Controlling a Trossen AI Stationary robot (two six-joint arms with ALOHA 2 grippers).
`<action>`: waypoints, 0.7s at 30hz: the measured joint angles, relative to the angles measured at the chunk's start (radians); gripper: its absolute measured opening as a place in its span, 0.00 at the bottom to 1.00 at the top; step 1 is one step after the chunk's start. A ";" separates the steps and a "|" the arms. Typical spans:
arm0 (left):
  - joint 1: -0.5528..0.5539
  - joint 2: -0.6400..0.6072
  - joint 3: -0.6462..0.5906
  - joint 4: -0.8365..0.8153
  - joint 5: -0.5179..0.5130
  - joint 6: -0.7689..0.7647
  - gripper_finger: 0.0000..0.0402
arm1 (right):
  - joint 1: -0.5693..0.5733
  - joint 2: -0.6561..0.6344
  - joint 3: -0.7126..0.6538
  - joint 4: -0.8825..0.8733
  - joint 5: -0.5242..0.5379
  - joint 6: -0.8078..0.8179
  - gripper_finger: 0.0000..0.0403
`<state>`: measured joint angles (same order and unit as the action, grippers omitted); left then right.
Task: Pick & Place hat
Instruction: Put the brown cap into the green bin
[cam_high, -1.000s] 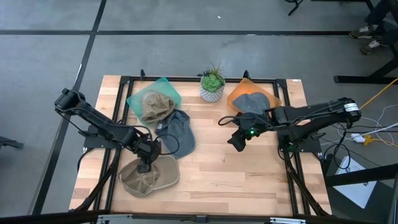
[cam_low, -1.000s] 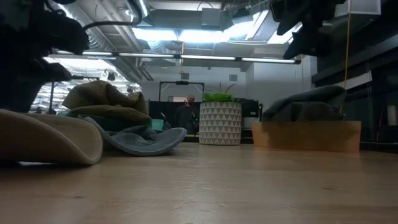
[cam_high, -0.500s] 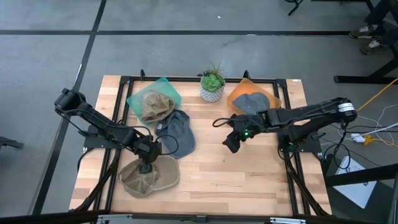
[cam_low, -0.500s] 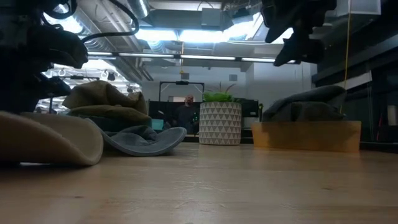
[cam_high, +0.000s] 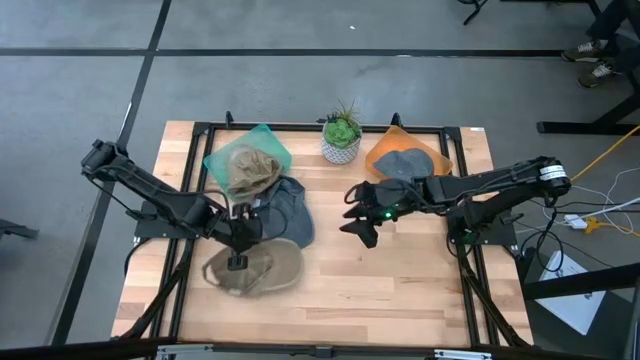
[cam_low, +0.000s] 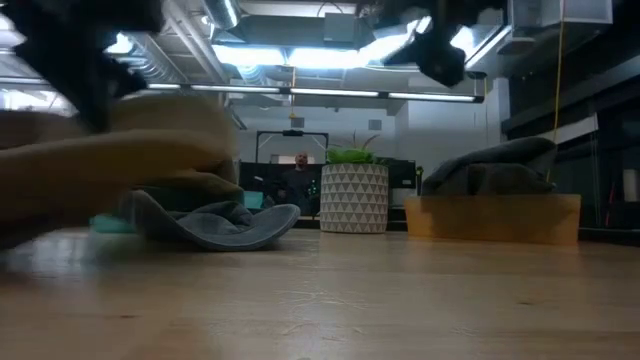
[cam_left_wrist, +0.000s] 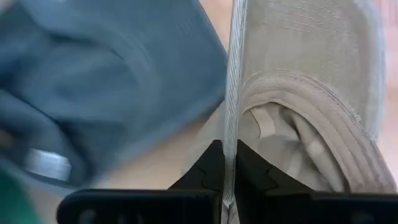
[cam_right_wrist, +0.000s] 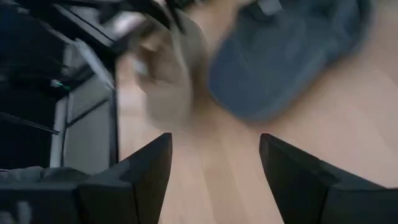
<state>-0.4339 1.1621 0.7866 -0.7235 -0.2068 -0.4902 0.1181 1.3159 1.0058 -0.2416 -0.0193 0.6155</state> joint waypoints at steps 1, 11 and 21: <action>0.008 -0.002 0.017 -0.008 -0.027 0.021 0.02 | 0.000 0.000 0.000 0.039 0.000 -0.024 0.60; 0.149 -0.002 0.119 -0.002 -0.159 0.202 0.03 | -0.012 0.000 0.000 0.195 0.105 -0.095 0.60; 0.243 -0.001 0.140 0.193 -0.194 0.388 0.03 | -0.025 0.045 0.000 0.212 0.103 -0.046 0.60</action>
<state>-0.1905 1.1614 0.9268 -0.5304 -0.4013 -0.1024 0.0933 1.3612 1.0058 -0.0294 0.0834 0.5697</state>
